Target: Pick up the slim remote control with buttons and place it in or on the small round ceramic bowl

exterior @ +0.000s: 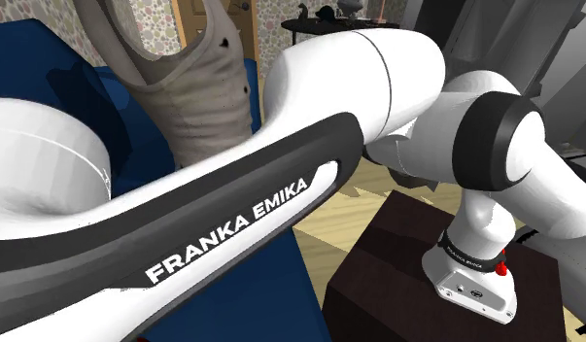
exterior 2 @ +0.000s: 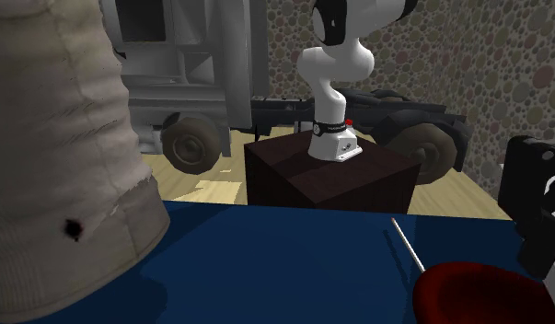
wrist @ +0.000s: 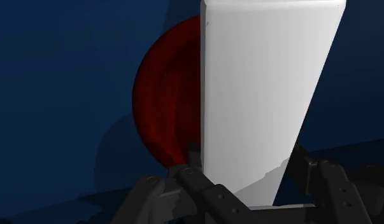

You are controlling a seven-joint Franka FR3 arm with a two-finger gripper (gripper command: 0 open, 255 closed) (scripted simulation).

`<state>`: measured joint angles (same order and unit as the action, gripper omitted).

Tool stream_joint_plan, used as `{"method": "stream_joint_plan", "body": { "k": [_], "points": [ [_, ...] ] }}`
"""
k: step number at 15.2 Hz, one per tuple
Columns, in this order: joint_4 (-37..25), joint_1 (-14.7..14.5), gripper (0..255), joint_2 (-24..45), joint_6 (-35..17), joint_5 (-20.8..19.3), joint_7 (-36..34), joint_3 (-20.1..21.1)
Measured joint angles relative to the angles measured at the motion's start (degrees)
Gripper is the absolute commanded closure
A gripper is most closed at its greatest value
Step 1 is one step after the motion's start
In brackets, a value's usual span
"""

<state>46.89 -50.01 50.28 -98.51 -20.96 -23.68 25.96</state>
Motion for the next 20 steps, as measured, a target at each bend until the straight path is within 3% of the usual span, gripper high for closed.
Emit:
{"method": "stream_joint_plan", "body": {
  "k": [8,16,17,20],
  "points": [
    [7.93,1.66,255,-0.80,-6.64,-0.26,-1.30,0.07],
    [9.69,2.00,255,-0.59,-8.69,-0.46,-1.57,0.00],
    [9.72,2.01,0,-0.60,-8.70,-0.46,-1.57,0.00],
    [9.69,2.02,0,-0.53,-8.66,-0.46,-1.55,-0.02]
  ]
}}
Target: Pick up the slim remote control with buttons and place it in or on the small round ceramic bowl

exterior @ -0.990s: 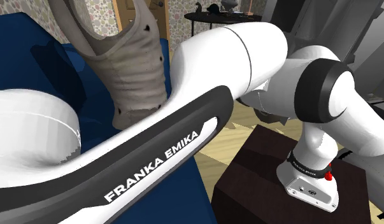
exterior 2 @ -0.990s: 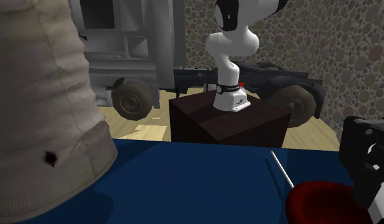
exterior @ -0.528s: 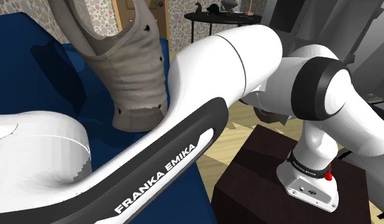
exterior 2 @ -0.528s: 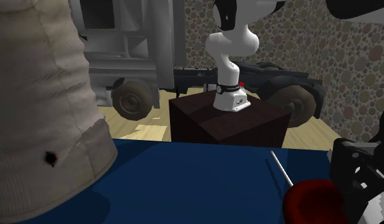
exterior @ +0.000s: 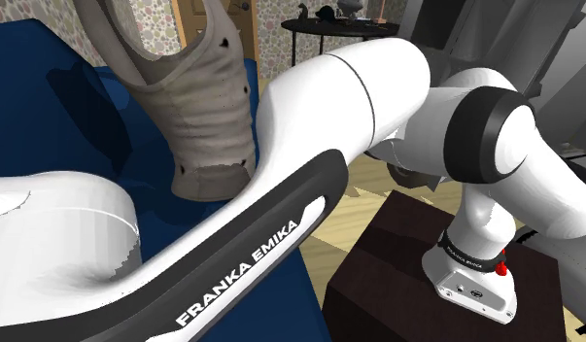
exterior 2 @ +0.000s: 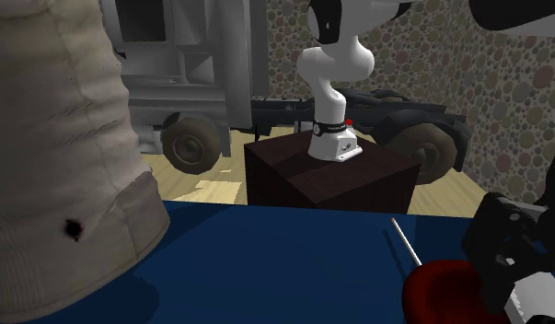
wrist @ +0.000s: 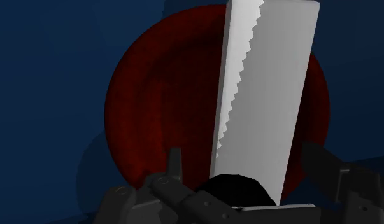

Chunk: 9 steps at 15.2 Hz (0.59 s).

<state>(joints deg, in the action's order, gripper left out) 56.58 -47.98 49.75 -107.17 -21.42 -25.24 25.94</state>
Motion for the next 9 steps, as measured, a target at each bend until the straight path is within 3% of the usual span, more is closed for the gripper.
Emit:
{"method": "stream_joint_plan", "body": {
  "k": [3,9],
  "points": [
    [0.04,0.00,0,0.00,-0.02,0.00,-0.01,0.00],
    [-4.24,-0.69,0,-1.69,5.60,0.64,0.68,0.42]
  ]
}}
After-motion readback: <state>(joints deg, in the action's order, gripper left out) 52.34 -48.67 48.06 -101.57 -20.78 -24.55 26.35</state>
